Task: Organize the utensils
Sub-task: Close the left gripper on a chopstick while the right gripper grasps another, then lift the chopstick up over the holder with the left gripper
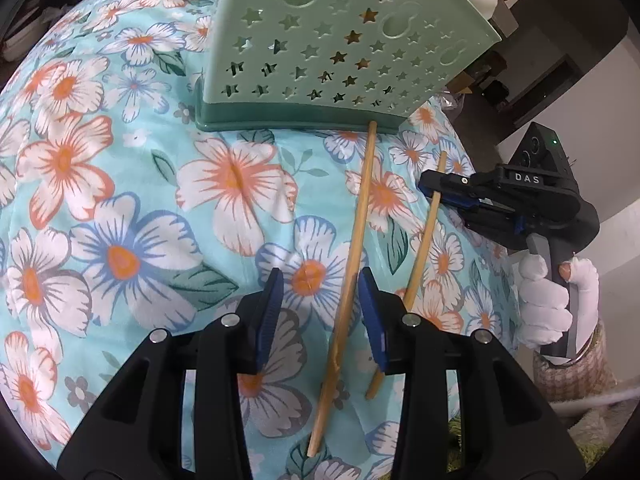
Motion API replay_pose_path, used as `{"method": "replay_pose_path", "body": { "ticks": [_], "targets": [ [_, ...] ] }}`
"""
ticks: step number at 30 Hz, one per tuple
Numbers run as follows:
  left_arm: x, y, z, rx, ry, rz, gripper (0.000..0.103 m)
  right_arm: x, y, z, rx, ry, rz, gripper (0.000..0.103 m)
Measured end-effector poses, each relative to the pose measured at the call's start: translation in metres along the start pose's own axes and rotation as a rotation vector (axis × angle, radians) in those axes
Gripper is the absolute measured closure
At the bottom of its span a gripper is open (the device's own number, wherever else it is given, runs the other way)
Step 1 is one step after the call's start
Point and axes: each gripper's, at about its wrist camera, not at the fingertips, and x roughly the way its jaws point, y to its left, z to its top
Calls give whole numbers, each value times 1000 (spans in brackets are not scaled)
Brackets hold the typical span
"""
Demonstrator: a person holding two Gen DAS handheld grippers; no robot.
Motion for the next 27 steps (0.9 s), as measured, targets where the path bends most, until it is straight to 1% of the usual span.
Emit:
{"method": "replay_pose_path", "body": {
  "ticks": [5,10,15,18,23,25,27],
  "targets": [
    [3,-8,12,42,3,9,66,-9,-6,-9,-27,22,9,92],
    [13,-23,32,105,-10,29,66,-13,-19,-17,-11,26,38,92],
    [32,-49,55,210,-25,96,66,-16,-27,-18,1,32,55,94],
    [49,-59,65,256,-18,139,66,-16,-28,-17,4,33,64,94],
    [77,-72,66,352,-10,255,67,-17,-29,-16,5,36,74,94],
    [80,-78,66,380,-12,284,68,-17,-29,-16,6,35,79,94],
    [82,-80,68,383,-12,291,72,-18,-30,-17,6,33,83,94]
  ]
}}
